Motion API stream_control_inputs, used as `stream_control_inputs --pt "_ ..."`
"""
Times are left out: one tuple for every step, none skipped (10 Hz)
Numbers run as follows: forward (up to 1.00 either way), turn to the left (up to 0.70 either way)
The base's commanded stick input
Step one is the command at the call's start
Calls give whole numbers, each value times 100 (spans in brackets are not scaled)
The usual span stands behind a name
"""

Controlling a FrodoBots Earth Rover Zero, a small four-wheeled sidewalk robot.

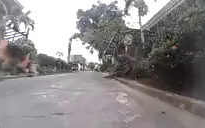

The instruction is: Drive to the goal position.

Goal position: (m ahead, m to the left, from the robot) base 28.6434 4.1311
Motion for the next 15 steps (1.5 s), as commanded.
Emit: stream_control_inputs --pt "11 0" --pt "11 0" --pt "11 0" --pt "11 0" --pt "10 0" --pt "11 0" --pt "11 0" --pt "11 0" --pt "11 0" --pt "10 0" --pt "10 0" --pt "11 0" --pt "11 0" --pt "11 0" --pt "11 0"
